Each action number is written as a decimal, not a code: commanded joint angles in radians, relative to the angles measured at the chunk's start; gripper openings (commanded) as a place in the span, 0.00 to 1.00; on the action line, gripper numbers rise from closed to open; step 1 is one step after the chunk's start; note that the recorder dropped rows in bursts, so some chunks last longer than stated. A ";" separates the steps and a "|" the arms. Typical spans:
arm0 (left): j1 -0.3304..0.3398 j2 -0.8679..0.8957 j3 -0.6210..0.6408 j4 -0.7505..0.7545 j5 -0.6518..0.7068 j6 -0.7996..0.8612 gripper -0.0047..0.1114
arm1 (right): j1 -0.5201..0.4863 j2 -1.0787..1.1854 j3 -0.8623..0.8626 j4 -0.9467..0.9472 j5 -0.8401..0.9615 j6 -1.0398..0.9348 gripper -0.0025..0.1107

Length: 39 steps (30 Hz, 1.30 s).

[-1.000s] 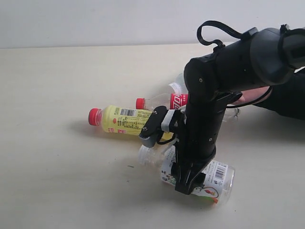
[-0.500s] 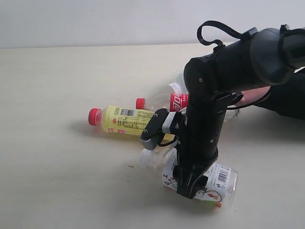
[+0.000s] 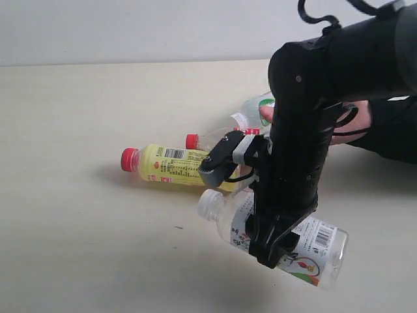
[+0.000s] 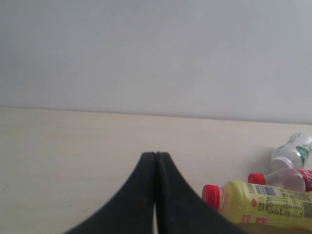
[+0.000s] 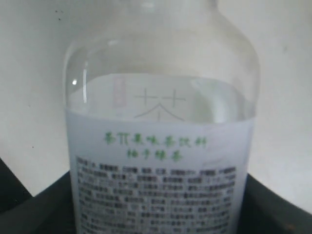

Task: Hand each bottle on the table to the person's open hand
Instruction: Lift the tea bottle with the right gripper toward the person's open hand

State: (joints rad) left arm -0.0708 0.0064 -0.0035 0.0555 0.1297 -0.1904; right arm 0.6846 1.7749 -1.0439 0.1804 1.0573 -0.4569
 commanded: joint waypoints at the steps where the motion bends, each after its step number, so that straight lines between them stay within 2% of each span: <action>1: 0.001 -0.006 0.003 -0.008 -0.001 0.001 0.04 | 0.002 -0.088 -0.002 0.003 0.069 0.075 0.02; 9: 0.001 -0.006 0.003 -0.008 -0.001 0.001 0.04 | 0.002 -0.268 -0.002 0.080 0.120 0.119 0.02; 14: 0.001 -0.006 0.003 -0.008 -0.001 0.001 0.04 | 0.002 -0.406 -0.002 0.028 0.103 0.187 0.02; 18: 0.001 -0.006 0.003 -0.008 -0.001 0.001 0.04 | 0.002 -0.526 -0.002 -0.124 0.095 0.376 0.02; 22: 0.001 -0.006 0.003 -0.008 -0.001 0.001 0.04 | 0.002 -0.662 -0.002 -0.417 0.110 0.626 0.02; 23: 0.001 -0.006 0.003 -0.008 -0.001 0.001 0.04 | 0.000 -0.680 -0.016 -0.538 0.134 0.729 0.02; 26: 0.001 -0.006 0.003 -0.008 -0.001 0.001 0.04 | -0.031 -0.650 -0.094 -0.640 0.164 0.804 0.02; 28: 0.001 -0.006 0.003 -0.008 -0.001 0.001 0.04 | -0.099 -0.575 -0.195 -0.557 0.164 0.784 0.02; 32: 0.001 -0.006 0.003 -0.008 -0.001 0.001 0.04 | -0.195 -0.432 -0.276 -0.418 0.164 0.696 0.02; 39: 0.001 -0.006 0.003 -0.008 -0.001 0.001 0.04 | -0.262 -0.185 -0.327 -0.387 0.164 0.625 0.02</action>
State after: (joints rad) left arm -0.0708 0.0064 -0.0035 0.0555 0.1297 -0.1904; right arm 0.4408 1.5293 -1.3480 -0.2201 1.2240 0.1976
